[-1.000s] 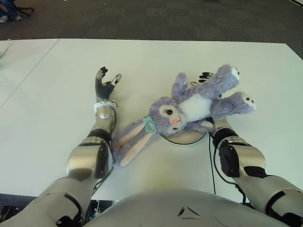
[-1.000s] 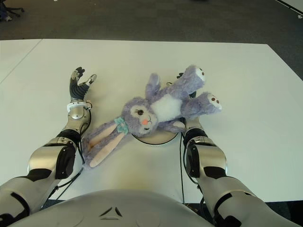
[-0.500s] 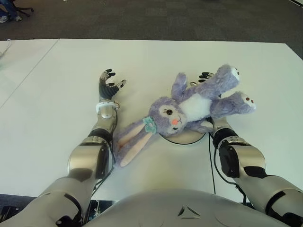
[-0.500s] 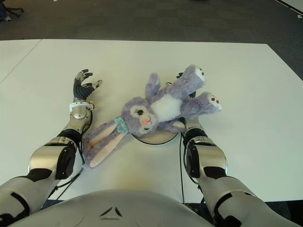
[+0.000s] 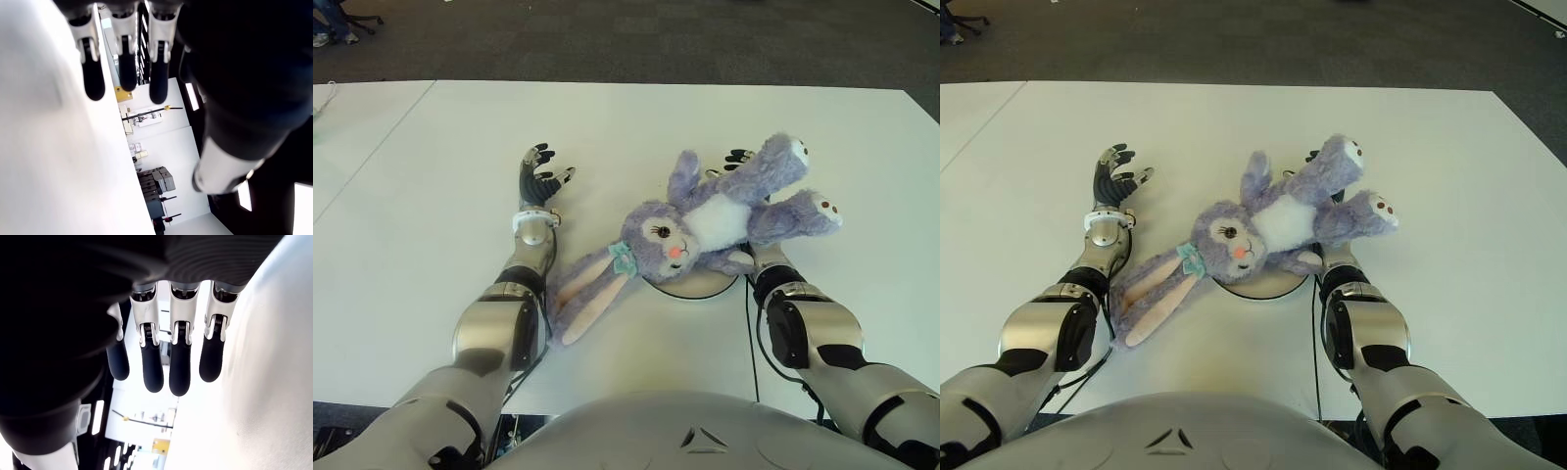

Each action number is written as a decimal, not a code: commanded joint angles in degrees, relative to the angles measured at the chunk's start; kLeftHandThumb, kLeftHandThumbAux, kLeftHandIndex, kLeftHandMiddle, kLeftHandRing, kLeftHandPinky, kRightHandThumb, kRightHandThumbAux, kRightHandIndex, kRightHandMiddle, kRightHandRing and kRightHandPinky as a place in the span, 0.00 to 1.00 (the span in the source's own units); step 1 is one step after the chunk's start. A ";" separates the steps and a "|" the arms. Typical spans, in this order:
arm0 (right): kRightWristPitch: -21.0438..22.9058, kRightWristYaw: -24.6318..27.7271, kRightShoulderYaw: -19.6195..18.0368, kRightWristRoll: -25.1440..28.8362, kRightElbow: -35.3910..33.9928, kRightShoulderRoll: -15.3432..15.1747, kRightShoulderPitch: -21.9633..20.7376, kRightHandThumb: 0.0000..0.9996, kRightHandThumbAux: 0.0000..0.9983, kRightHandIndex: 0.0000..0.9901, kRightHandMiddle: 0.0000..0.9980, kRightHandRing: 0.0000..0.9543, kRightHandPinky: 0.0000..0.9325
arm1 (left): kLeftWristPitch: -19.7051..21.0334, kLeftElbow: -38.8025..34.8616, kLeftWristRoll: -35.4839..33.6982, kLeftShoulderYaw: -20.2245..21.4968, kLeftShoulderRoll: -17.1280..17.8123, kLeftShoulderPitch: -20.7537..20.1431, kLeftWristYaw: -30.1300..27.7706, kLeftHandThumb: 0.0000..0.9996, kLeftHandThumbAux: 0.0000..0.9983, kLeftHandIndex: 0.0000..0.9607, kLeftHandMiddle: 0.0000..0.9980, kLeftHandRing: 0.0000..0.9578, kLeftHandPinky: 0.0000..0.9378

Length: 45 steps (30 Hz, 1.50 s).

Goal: Put the doll into the plate.

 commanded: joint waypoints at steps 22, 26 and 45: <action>6.80 0.74 0.40 0.23 7.56 3.47 11.51 0.00 0.84 0.27 0.33 0.35 0.35 | 3.51 6.45 1.44 -1.89 -4.53 12.15 -0.85 0.08 0.88 0.23 0.29 0.31 0.33; 6.50 1.34 0.11 0.56 7.54 3.49 11.57 0.01 0.84 0.27 0.33 0.35 0.35 | 3.63 6.45 1.24 -1.77 -4.56 12.10 -1.20 0.09 0.89 0.23 0.29 0.31 0.33; 5.49 1.68 -0.50 0.34 7.46 3.63 11.74 0.01 0.83 0.27 0.33 0.35 0.34 | 3.79 6.42 -0.04 -0.46 -4.77 11.85 -2.86 0.14 0.86 0.21 0.27 0.30 0.32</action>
